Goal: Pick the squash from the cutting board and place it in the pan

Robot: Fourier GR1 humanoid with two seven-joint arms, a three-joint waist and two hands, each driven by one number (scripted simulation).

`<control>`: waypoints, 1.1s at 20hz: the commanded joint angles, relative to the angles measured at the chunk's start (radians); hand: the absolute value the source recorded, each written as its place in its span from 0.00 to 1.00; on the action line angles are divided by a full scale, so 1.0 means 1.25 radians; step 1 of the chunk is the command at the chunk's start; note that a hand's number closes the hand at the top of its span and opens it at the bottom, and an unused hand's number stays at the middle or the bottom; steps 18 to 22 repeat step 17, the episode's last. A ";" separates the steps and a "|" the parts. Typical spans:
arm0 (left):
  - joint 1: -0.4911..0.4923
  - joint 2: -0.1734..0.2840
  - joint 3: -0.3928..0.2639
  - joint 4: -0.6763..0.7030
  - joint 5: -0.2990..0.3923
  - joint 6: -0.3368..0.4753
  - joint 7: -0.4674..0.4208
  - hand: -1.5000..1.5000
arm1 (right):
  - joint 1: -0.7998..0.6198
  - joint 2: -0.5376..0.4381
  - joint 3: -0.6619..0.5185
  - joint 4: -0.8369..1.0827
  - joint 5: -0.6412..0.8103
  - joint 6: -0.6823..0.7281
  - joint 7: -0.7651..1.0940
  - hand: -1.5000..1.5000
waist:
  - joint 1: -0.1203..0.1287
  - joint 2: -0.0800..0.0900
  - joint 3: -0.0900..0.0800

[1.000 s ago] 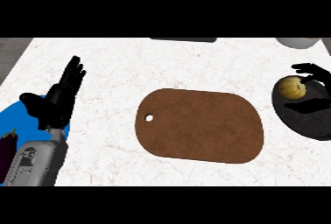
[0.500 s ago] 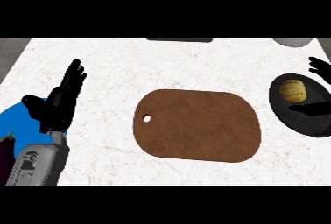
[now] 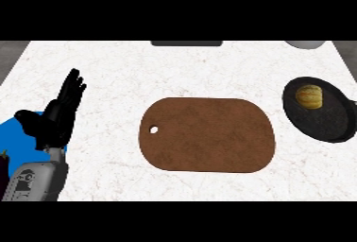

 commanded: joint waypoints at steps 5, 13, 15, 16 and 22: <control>-0.008 0.018 0.020 -0.032 0.014 0.000 0.052 0.50 | 0.120 -0.109 -0.005 -0.033 -0.051 0.290 -0.158 0.00 | -0.031 -0.011 0.000; -0.002 0.027 0.044 -0.001 0.024 -0.009 0.023 0.50 | 0.211 -0.131 0.011 -0.088 -0.104 0.335 -0.145 0.00 | -0.035 -0.010 -0.001; 0.031 0.005 0.008 -0.049 -0.006 0.012 0.028 0.50 | 0.218 -0.154 0.028 -0.121 -0.105 0.329 -0.131 0.00 | -0.024 -0.012 -0.001; -0.003 -0.010 0.010 0.033 -0.012 0.012 -0.028 0.50 | 0.228 -0.144 0.032 -0.133 -0.112 0.314 -0.132 0.00 | -0.038 -0.007 -0.002; 0.009 0.001 0.021 0.012 -0.009 0.017 0.000 0.50 | 0.254 -0.129 0.035 -0.143 -0.120 0.313 -0.149 0.00 | -0.038 -0.010 -0.002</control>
